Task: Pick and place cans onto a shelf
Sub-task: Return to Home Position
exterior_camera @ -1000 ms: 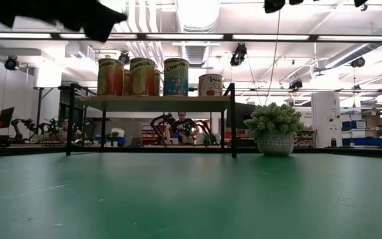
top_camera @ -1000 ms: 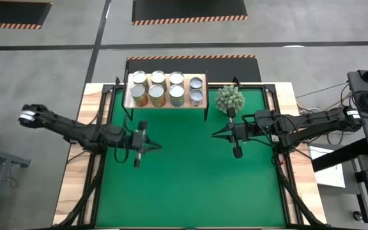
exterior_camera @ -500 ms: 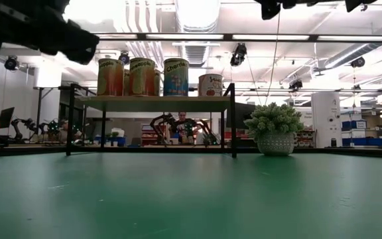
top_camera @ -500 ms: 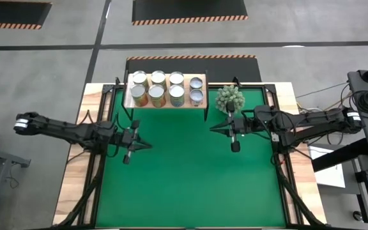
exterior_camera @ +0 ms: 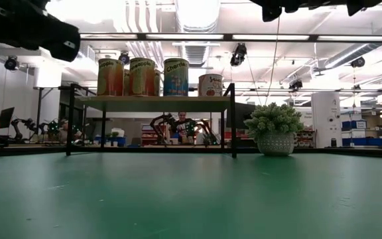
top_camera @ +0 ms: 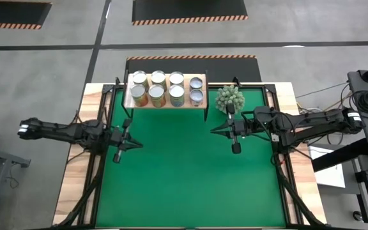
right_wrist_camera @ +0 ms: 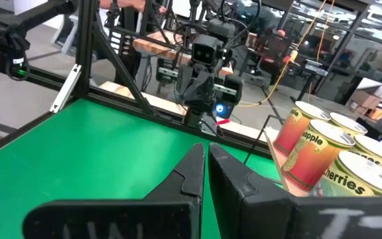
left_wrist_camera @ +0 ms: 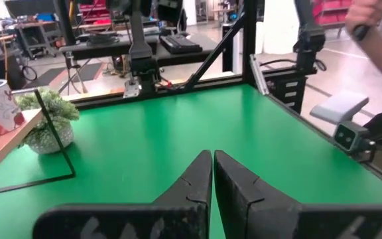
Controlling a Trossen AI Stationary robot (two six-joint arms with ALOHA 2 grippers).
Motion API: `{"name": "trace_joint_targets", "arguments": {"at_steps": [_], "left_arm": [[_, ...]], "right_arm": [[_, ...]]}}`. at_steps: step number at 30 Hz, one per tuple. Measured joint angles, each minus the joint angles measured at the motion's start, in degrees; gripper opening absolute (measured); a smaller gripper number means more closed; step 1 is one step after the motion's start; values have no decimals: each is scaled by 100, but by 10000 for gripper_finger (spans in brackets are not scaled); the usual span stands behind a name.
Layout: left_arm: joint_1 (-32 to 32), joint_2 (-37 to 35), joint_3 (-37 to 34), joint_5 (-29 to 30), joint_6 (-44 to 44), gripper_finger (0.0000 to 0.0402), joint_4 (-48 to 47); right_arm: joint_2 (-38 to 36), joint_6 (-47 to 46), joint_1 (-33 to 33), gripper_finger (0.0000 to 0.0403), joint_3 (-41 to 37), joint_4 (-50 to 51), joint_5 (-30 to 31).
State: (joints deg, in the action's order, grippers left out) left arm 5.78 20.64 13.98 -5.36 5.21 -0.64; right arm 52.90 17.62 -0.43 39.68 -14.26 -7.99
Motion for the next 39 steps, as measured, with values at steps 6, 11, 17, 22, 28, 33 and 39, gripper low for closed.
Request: {"name": "trace_joint_targets", "arguments": {"at_steps": [6, 11, 17, 22, 28, 33, 39], "left_arm": [[0, -435, 0, -187, -106, 0, -227], [0, -698, -3, -187, -131, 0, -435], [0, -869, -28, -182, -131, 0, -478], [0, -905, -28, -180, -131, 0, -480], [0, -907, -28, -178, -134, 0, -551], [0, -907, -28, -176, -150, 0, -551], [0, -913, -28, -174, -150, 0, -560]], "right_arm": [[-40, 19, 0, 11, -54, 24, 0], [-269, 104, 0, 11, -133, 27, 0], [-756, 116, 0, 11, -350, 118, 8], [-1219, 48, 0, 11, -499, 454, 48], [-1871, 38, 0, 11, -851, 582, 48], [-2465, -30, 0, 11, -1147, 966, 52], [-3192, -73, 0, 11, -1400, 1305, 52]]}}
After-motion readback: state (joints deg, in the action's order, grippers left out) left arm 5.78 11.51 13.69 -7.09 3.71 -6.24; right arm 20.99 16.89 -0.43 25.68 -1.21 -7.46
